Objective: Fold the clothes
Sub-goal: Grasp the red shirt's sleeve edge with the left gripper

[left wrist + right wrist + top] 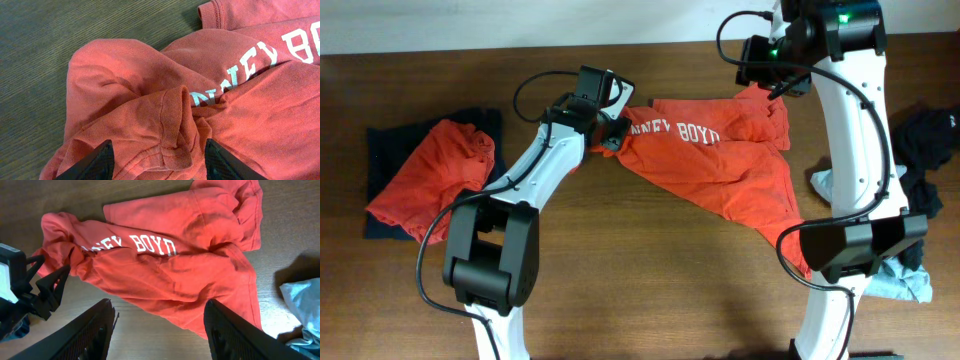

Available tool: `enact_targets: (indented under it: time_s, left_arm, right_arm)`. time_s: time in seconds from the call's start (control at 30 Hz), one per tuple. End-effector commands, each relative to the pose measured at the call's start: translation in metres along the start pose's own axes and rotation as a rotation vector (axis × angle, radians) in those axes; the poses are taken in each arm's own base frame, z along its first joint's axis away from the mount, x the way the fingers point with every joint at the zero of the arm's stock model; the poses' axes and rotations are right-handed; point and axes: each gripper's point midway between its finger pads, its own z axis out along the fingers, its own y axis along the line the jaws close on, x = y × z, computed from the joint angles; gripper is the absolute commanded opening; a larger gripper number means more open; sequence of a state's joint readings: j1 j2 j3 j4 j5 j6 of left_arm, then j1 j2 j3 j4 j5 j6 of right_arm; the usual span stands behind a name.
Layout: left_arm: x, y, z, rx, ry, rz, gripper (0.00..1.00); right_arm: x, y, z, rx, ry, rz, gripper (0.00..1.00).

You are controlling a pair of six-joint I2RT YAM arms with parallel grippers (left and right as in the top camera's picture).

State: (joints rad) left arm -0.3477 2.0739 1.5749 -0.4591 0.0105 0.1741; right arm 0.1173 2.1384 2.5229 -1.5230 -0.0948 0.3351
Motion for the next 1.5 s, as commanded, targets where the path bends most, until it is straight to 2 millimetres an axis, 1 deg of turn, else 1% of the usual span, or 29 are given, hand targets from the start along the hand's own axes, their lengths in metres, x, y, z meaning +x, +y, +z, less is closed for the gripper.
enact_targets:
  time_s: [0.0,0.03,0.13,0.2,0.33,0.57,0.67,0.7,0.8,0.83,0.93,1.0,1.03,1.07,1.13,1.17,1.33,1.47]
  left_arm:
    - [0.001,-0.007,0.009,0.027,0.006,-0.011,0.57]
    - [0.005,-0.009,0.014,0.038,0.016,-0.011,0.56]
    - [0.009,-0.011,0.019,0.046,0.029,-0.012,0.45]
    - [0.007,-0.011,0.019,0.044,0.019,-0.012,0.38]
    - [-0.002,-0.008,0.019,0.035,-0.014,-0.011,0.31]
    - [-0.013,-0.005,0.014,0.026,-0.039,-0.011,0.3]
    - [-0.022,-0.002,0.006,0.013,-0.042,0.006,0.27]
    - [-0.024,-0.002,0.004,0.014,-0.04,0.013,0.25]
    - [-0.031,0.007,-0.008,-0.024,-0.019,0.023,0.01]
    - [-0.034,0.01,-0.013,-0.041,-0.01,0.023,0.0]
    - [-0.04,0.015,-0.024,-0.057,0.004,0.022,0.0]
    - [-0.04,0.012,-0.026,-0.045,0.012,0.023,0.01]
    - [-0.038,0.009,-0.026,-0.038,0.02,0.025,0.08]
    - [-0.035,0.005,-0.025,-0.021,0.032,0.027,0.22]
    - [-0.029,-0.005,-0.02,0.026,0.052,0.021,0.42]
    - [-0.026,-0.007,-0.017,0.04,0.06,0.006,0.45]
    - [-0.014,-0.013,-0.001,0.067,0.099,-0.049,0.47]
    - [0.0,-0.018,0.013,0.083,0.144,-0.05,0.45]
  right_arm:
    - [-0.003,0.0,-0.022,0.001,-0.05,-0.012,0.61]
    - [-0.003,0.0,-0.022,0.001,-0.049,-0.012,0.61]
    - [-0.003,0.0,-0.022,0.002,-0.048,-0.012,0.61]
    - [-0.002,0.0,-0.022,0.002,-0.047,-0.012,0.61]
    - [-0.002,0.0,-0.022,0.002,-0.047,-0.012,0.61]
    - [-0.001,-0.001,-0.022,0.003,-0.043,-0.012,0.61]
    - [0.0,-0.002,-0.022,0.006,-0.036,-0.011,0.61]
    - [0.001,-0.002,-0.022,0.007,-0.034,-0.011,0.61]
    - [0.002,-0.003,-0.022,0.014,-0.027,-0.01,0.61]
    - [0.003,-0.004,-0.022,0.018,-0.025,-0.01,0.61]
    - [0.003,-0.004,-0.022,0.018,-0.024,-0.01,0.61]
    - [0.003,-0.004,-0.021,0.018,-0.024,-0.009,0.61]
    - [0.003,-0.004,-0.021,0.018,-0.024,-0.01,0.61]
    - [0.003,-0.004,-0.022,0.018,-0.024,-0.01,0.61]
    - [0.004,-0.004,-0.021,0.018,-0.024,-0.01,0.61]
    - [0.003,-0.004,-0.022,0.018,-0.024,-0.01,0.61]
    - [0.004,-0.004,-0.022,0.019,-0.022,-0.009,0.61]
    - [0.004,-0.004,-0.022,0.019,-0.022,-0.009,0.61]
